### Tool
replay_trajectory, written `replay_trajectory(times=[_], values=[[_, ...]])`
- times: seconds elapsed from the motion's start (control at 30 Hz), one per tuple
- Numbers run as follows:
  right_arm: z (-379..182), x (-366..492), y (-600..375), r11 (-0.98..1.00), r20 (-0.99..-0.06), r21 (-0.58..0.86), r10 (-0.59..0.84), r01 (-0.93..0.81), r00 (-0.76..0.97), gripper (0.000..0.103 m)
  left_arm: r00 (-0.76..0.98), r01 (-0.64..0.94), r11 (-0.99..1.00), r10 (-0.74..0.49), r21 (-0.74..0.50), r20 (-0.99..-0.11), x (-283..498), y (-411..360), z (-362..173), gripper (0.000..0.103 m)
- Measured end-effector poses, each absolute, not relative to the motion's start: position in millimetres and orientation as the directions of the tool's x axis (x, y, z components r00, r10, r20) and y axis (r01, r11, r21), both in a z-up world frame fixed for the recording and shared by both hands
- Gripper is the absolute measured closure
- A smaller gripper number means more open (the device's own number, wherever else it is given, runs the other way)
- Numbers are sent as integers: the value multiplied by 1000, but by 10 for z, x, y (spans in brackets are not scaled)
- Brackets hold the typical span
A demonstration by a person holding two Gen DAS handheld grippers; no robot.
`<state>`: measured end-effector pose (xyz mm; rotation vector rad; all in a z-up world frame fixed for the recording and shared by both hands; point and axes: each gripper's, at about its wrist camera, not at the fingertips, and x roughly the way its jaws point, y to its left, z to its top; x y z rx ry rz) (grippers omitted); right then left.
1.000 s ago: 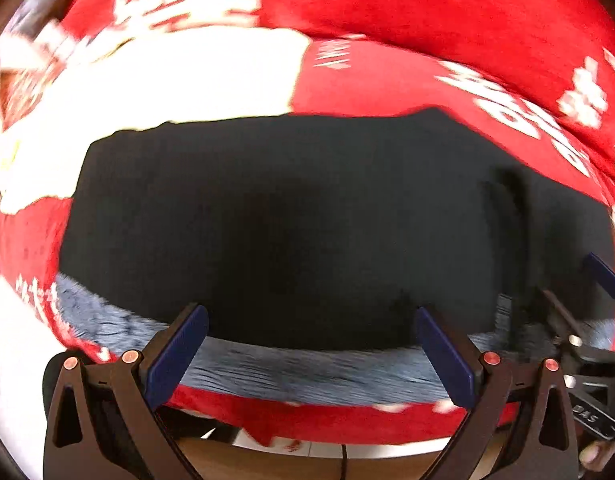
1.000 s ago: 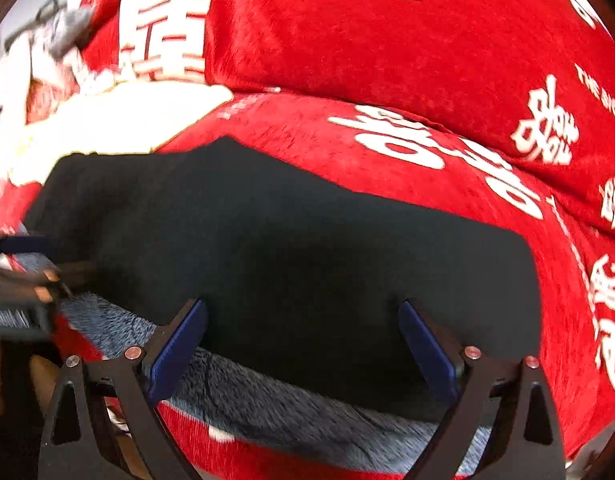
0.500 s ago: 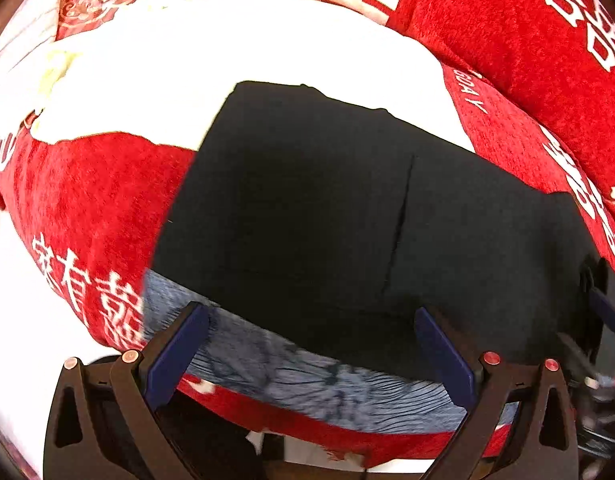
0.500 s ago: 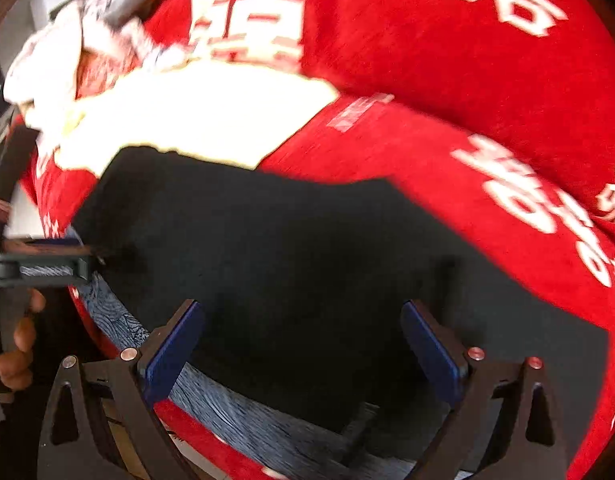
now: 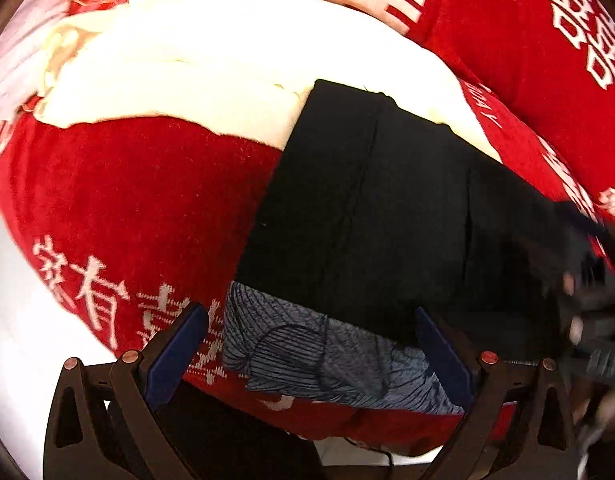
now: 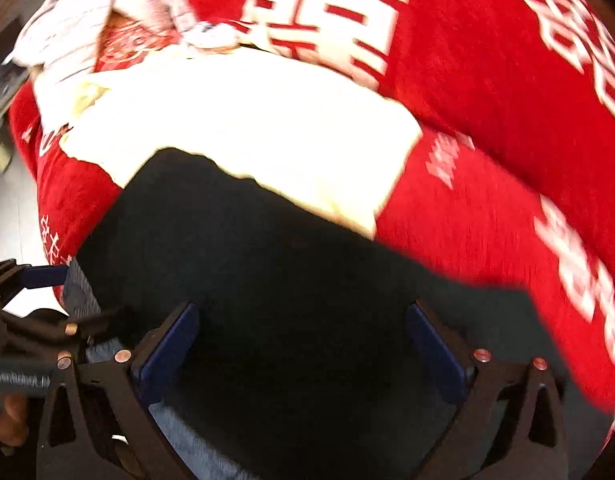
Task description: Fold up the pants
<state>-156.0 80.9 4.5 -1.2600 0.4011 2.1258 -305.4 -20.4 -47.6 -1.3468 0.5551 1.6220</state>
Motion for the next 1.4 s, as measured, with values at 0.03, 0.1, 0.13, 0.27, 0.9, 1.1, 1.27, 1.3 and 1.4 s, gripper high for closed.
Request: replay_trajectory(times=[0.03, 0.1, 0.13, 0.27, 0.9, 1.1, 1.27, 1.3, 1.4], values=[[45, -1634, 872, -790, -873, -42, 327, -612, -362, 0, 61, -854, -461, 375, -243, -925, -3109, -250, -505, 1], [16, -1781, 1008, -856, -890, 9, 229, -518, -394, 0, 95, -847, -454, 385, -278, -918, -3202, -310, -538, 1], [3, -1860, 1064, -882, -894, 22, 194, -471, -405, 0, 116, -845, -441, 398, -301, -910, -3249, -359, -537, 1], [-117, -2231, 1224, -949, -914, 98, 34, -301, -404, 0, 148, -843, -414, 433, -342, -889, -3312, -457, -533, 1], [385, -2170, 922, -985, -885, 171, -152, -3, -440, 80, 270, -884, -159, 595, -440, -757, -3519, -344, -332, 1], [490, -2094, 789, -988, -870, 153, -150, 32, -470, 80, 493, -832, 19, 480, -554, -725, -3413, 157, -472, 1], [272, -2143, 902, -987, -890, 153, -117, -47, -440, 80, 434, -896, 99, 401, -432, -807, -3012, 262, -437, 15], [237, -2150, 937, -985, -893, 157, -111, -72, -436, 77, 413, -906, 87, 401, -415, -818, -3000, 257, -425, 32], [247, -2098, 1012, -974, -904, 146, -59, -175, -424, 61, 368, -918, 3, 382, -397, -848, -3141, 271, -431, 66]])
